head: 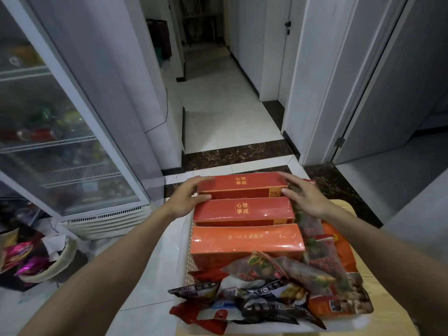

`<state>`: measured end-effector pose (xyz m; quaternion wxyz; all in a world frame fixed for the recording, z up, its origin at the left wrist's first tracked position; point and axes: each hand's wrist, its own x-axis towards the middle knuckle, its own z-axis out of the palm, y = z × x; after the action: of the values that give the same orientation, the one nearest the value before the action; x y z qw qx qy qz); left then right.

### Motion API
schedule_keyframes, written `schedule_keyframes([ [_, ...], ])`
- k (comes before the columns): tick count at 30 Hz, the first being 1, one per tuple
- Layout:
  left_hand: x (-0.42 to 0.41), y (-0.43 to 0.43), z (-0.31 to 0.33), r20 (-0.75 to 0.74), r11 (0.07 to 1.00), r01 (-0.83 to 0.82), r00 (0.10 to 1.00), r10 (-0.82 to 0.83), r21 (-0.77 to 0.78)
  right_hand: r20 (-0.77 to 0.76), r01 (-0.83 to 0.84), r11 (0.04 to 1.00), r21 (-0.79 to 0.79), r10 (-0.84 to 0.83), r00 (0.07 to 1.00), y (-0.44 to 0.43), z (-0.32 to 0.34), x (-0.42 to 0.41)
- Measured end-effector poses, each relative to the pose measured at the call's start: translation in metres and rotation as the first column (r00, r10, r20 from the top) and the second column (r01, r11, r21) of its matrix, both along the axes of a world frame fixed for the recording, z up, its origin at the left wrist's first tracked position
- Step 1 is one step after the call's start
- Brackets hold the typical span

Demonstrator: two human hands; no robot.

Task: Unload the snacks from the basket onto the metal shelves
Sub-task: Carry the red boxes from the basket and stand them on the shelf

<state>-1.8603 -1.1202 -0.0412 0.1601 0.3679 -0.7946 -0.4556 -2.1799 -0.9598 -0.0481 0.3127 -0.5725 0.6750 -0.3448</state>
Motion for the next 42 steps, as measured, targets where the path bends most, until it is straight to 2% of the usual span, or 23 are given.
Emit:
schedule_keyframes([
  [4,-0.009,-0.009,-0.001,0.006,0.992,0.065,0.998,-0.066,0.108,0.049,-0.040,0.998,0.055,0.037,0.998,-0.013,-0.006,-0.005],
  [10,-0.010,-0.012,-0.010,-0.041,0.997,-0.006,0.999,0.009,0.076,0.173,-0.023,0.999,0.032,0.017,0.985,-0.019,-0.014,-0.006],
  [14,-0.009,-0.009,-0.005,-0.120,0.997,-0.044,0.991,0.051,0.062,0.174,-0.017,1.000,-0.012,0.019,0.985,-0.019,-0.005,-0.005],
  [19,-0.013,-0.006,0.053,-0.290,0.993,-0.107,0.950,0.118,0.053,0.172,0.052,0.988,-0.145,-0.026,0.985,-0.020,0.038,0.006],
  [24,-0.009,-0.001,0.132,-0.425,0.984,-0.151,0.900,0.099,-0.092,0.194,0.054,0.980,-0.193,-0.016,0.981,-0.007,0.062,0.025],
  [26,-0.007,0.003,0.154,-0.445,0.985,-0.148,0.891,0.094,-0.088,0.214,0.074,0.975,-0.208,-0.028,0.976,-0.002,0.062,0.032],
  [32,0.001,0.022,0.199,-0.513,0.968,-0.223,0.848,0.135,-0.114,0.285,0.177,0.904,-0.390,-0.064,0.956,0.015,0.105,0.051],
  [35,0.005,0.037,0.199,-0.517,0.989,-0.135,0.852,0.085,-0.059,0.337,0.245,0.875,-0.417,-0.102,0.936,0.028,0.123,0.056],
  [38,0.010,0.056,0.179,-0.434,0.995,-0.076,0.900,0.042,-0.061,0.376,0.261,0.864,-0.431,-0.091,0.922,0.040,0.131,0.062],
  [42,0.018,0.082,0.158,-0.488,0.995,-0.100,0.868,0.090,0.005,0.276,0.184,0.888,-0.421,-0.068,0.959,0.063,0.141,0.074],
])
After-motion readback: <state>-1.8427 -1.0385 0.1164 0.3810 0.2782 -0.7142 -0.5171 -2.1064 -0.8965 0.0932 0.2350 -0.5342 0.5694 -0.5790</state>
